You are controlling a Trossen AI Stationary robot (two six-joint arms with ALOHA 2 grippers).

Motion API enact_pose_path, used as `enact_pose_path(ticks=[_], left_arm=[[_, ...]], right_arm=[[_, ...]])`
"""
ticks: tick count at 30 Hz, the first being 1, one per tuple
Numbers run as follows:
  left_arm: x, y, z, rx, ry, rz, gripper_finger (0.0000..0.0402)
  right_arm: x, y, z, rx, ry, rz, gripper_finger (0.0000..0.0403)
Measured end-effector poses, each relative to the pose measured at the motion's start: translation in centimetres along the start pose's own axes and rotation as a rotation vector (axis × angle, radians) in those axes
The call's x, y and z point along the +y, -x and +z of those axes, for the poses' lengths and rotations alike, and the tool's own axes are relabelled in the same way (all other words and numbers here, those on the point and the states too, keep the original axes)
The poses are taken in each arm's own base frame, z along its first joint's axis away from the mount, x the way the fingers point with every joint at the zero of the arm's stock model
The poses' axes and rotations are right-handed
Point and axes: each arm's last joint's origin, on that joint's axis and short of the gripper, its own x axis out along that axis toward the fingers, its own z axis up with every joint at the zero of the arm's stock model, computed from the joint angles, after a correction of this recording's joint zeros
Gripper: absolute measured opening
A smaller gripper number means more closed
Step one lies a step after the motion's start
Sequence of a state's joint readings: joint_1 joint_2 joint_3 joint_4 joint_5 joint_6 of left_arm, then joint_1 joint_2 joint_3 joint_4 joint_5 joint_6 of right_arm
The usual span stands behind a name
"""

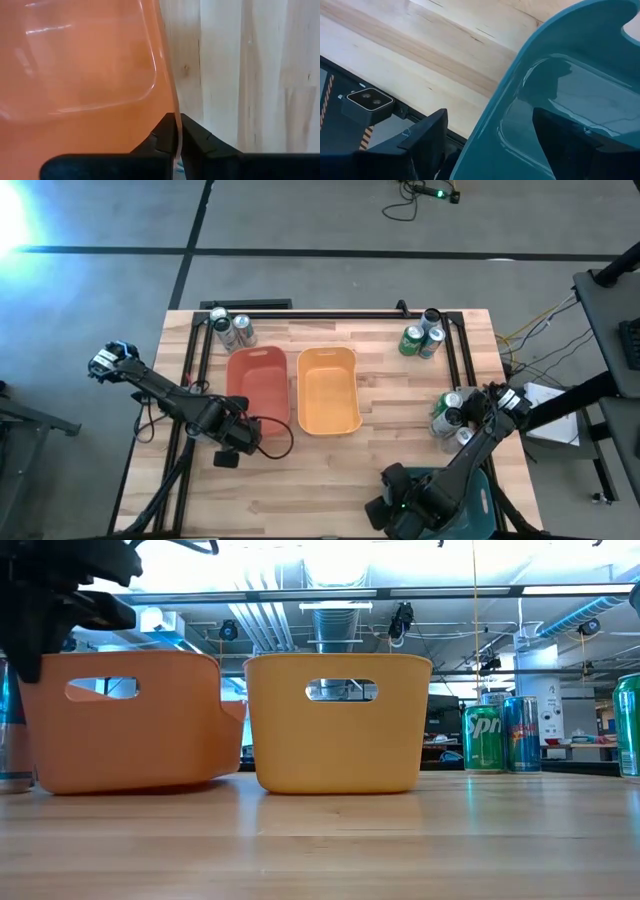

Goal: Sort soda cans
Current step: Move the orange bin on the left side of the yellow bin

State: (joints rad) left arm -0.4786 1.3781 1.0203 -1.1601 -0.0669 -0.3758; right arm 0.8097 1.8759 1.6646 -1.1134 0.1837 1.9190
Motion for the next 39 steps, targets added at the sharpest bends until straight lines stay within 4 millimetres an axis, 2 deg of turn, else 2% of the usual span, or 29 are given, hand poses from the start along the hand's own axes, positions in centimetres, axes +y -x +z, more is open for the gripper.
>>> enact_pose_path(ticks=[9,13,17,22,28,33,39], left_arm=[[0.1,0.0,-0.2,0.019,-0.054,0.001,0.0001],[0.1,0.0,-0.2,0.019,-0.053,0.001,0.0002],[0.1,0.0,-0.3,0.030,-0.054,0.006,0.0006],[0.3,0.0,-0.4,0.040,-0.046,0.035,0.0018],[0.3,0.0,-0.4,0.037,-0.017,0.041,0.0027],[0.4,0.0,-0.3,0.028,0.008,0.035,0.0005],[0.5,0.0,-0.3,0.031,0.068,0.037,0.0001]], right_arm=[[0.0,0.0,-0.1,0.003,-0.070,0.006,0.0305],[0.0,0.0,-0.1,0.002,-0.098,0.004,0.0297],[-0.1,-0.6,-0.2,-0.005,-0.100,-0.015,0.0271],[0.2,-2.3,-0.5,0.005,-0.127,-0.050,0.0225],[0.9,-3.7,-0.9,0.018,-0.153,-0.024,0.0173],[1.1,-4.0,-1.1,0.024,-0.143,-0.011,0.0136],[1.1,-3.9,-1.1,0.024,-0.134,-0.011,0.0095]])
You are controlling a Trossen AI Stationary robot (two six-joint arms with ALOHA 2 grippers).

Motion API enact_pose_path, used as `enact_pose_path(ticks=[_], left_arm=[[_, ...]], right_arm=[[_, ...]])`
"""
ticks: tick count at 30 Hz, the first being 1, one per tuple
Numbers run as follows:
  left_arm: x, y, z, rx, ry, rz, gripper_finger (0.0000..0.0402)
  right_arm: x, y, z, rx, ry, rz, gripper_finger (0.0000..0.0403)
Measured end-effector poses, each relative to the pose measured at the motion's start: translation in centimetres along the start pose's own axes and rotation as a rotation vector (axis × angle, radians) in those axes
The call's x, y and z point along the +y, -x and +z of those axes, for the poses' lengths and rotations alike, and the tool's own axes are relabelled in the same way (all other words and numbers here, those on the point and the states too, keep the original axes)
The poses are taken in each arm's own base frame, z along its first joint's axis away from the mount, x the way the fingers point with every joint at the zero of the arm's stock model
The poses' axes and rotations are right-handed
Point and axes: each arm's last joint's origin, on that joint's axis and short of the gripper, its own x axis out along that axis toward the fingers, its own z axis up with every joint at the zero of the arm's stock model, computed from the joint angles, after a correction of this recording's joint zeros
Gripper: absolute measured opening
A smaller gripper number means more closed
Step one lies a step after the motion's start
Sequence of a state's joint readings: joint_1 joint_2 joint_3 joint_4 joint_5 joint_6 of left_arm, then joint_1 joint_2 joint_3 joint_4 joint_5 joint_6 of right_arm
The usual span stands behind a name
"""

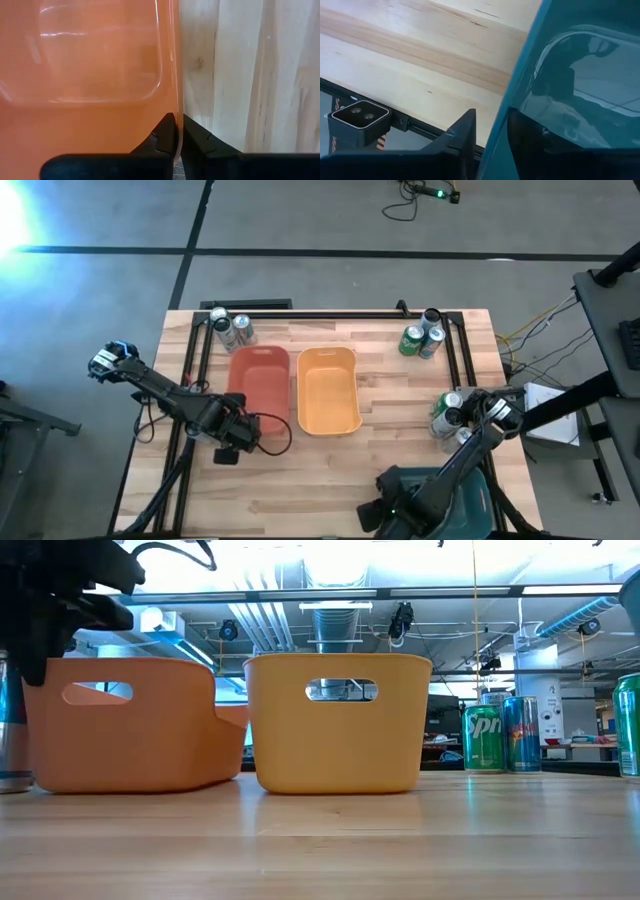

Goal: Sort soda cans
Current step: Move the orange bin on the left side of the yellow bin

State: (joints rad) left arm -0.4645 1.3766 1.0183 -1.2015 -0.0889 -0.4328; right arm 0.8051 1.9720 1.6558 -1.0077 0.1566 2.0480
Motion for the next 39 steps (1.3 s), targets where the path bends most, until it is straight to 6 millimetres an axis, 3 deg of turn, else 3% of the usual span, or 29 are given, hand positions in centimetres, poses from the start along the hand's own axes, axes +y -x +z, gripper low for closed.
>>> enact_pose_path(ticks=[6,20,28,33,39], left_arm=[[0.1,0.0,-0.2,0.022,-0.016,0.010,0.0001],[0.2,0.0,-0.4,0.048,-0.042,0.020,0.0000],[0.2,0.1,-0.4,0.044,-0.053,0.017,0.0000],[0.1,1.3,0.1,0.014,-0.056,-0.001,0.0032],[0.2,3.0,0.2,0.014,-0.081,0.000,0.0087]], right_arm=[[0.0,0.0,0.0,0.000,0.004,0.000,0.0081],[0.0,0.0,0.0,0.001,0.006,0.004,0.0111],[0.1,0.1,0.0,0.002,0.032,0.005,0.0072],[0.5,1.2,-0.1,0.010,0.063,0.013,0.0018],[1.8,4.3,-0.1,0.025,0.100,0.066,0.0013]])
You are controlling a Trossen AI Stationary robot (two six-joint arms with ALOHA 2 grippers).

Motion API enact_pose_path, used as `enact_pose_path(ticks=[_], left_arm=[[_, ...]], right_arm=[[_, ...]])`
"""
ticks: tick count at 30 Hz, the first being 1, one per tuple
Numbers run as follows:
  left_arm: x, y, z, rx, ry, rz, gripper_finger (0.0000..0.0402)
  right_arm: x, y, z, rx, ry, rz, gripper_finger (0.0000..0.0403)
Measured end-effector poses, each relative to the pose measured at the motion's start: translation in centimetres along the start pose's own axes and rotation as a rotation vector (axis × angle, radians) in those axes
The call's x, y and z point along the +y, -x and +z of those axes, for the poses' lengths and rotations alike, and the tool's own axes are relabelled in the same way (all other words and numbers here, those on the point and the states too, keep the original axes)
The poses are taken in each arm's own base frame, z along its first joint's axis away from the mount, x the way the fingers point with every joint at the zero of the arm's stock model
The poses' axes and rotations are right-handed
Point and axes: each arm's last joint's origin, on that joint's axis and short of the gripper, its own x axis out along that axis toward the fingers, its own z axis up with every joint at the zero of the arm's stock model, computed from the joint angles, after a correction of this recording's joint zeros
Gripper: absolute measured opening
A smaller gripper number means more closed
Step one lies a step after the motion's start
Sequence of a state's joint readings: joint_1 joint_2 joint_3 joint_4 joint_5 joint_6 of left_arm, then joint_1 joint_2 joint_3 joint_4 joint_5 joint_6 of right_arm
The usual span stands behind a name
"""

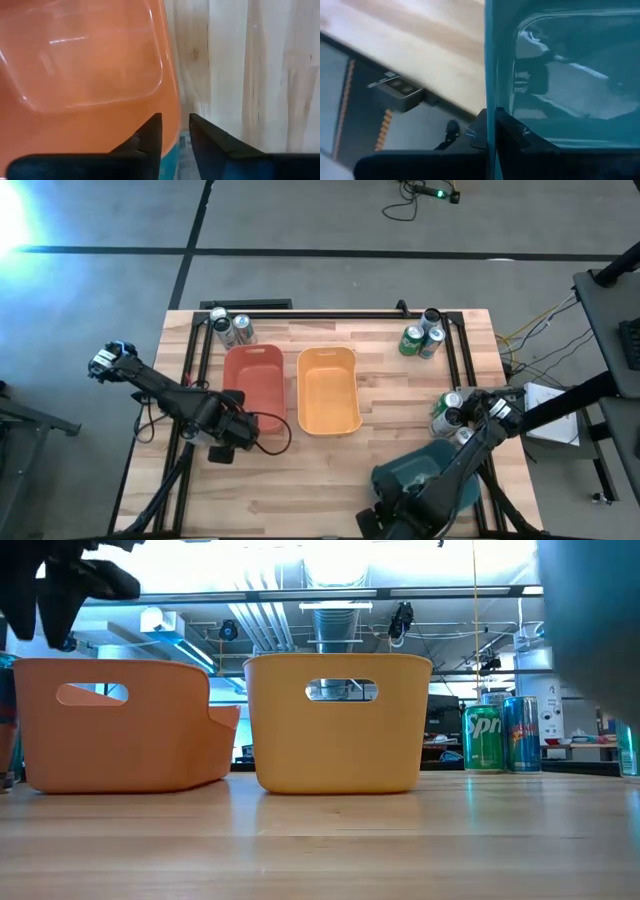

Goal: Sort soda cans
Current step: Move the orange bin on the left side of the yellow bin, then move the blue bin on the right side of the yellow bin

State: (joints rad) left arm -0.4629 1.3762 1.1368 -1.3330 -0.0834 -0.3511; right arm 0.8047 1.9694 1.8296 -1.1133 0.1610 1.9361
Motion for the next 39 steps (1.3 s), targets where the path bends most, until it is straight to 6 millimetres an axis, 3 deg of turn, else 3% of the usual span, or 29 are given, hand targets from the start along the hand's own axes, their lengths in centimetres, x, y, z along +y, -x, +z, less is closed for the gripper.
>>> enact_pose_path(ticks=[7,11,25,33,39], left_arm=[[-0.1,1.9,0.7,-0.066,-0.007,-0.043,0.0116],[-0.1,2.5,0.8,-0.089,0.008,-0.051,0.0123],[-0.3,2.2,1.1,-0.106,0.085,-0.068,0.0137],[-0.5,2.0,1.6,-0.138,0.081,-0.081,0.0137],[-0.7,1.8,1.9,-0.137,0.090,-0.111,0.0137]], right_arm=[[3.1,6.8,0.2,-0.002,0.119,0.245,0.0012],[3.4,11.5,1.2,-0.089,0.186,0.325,0.0012],[0.3,23.1,4.8,-0.281,0.455,0.678,0.0012],[-3.7,27.5,7.6,-0.506,0.691,0.637,0.0012],[-7.0,26.9,9.1,-0.587,0.940,0.297,0.0012]])
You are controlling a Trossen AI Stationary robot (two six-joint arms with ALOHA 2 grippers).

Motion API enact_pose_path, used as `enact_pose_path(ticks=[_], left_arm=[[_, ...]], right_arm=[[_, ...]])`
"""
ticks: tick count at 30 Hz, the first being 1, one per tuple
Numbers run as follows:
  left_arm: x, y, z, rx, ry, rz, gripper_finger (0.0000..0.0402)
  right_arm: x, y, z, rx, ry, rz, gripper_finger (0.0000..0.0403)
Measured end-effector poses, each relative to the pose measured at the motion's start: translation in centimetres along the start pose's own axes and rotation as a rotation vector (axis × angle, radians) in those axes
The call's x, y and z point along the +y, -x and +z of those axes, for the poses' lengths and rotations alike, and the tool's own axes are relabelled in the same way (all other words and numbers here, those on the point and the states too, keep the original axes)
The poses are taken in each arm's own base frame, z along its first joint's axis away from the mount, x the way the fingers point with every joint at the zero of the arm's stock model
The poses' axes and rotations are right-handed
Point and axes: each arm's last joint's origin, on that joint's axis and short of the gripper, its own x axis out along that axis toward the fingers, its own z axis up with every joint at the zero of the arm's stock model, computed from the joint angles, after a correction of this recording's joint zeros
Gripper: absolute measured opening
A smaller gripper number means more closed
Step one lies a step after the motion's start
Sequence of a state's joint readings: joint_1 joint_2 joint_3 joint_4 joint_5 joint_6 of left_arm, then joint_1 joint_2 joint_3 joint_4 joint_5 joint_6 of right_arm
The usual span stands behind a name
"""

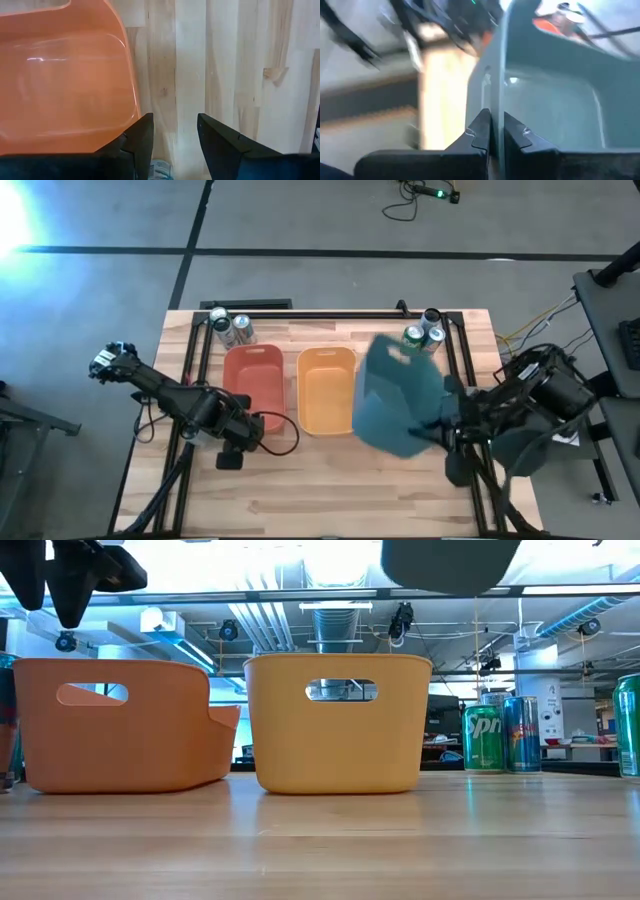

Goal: Sort soda cans
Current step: Move the blue bin on the right side of the yellow bin

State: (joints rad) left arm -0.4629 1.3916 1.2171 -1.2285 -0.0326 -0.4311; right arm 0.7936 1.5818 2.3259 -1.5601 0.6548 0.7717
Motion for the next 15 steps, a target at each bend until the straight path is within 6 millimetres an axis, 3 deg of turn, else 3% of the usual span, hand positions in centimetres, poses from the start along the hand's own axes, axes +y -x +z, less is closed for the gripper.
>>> enact_pose_path(ticks=[7,15], left_arm=[[-0.1,0.0,0.0,-0.005,-0.024,-0.002,0.0137],[-0.1,0.0,0.0,-0.006,-0.031,-0.003,0.0137]], right_arm=[[0.3,-1.9,-1.3,0.083,0.197,-0.042,0.0012],[0.1,-4.8,-4.7,0.223,0.336,-0.124,0.0012]])
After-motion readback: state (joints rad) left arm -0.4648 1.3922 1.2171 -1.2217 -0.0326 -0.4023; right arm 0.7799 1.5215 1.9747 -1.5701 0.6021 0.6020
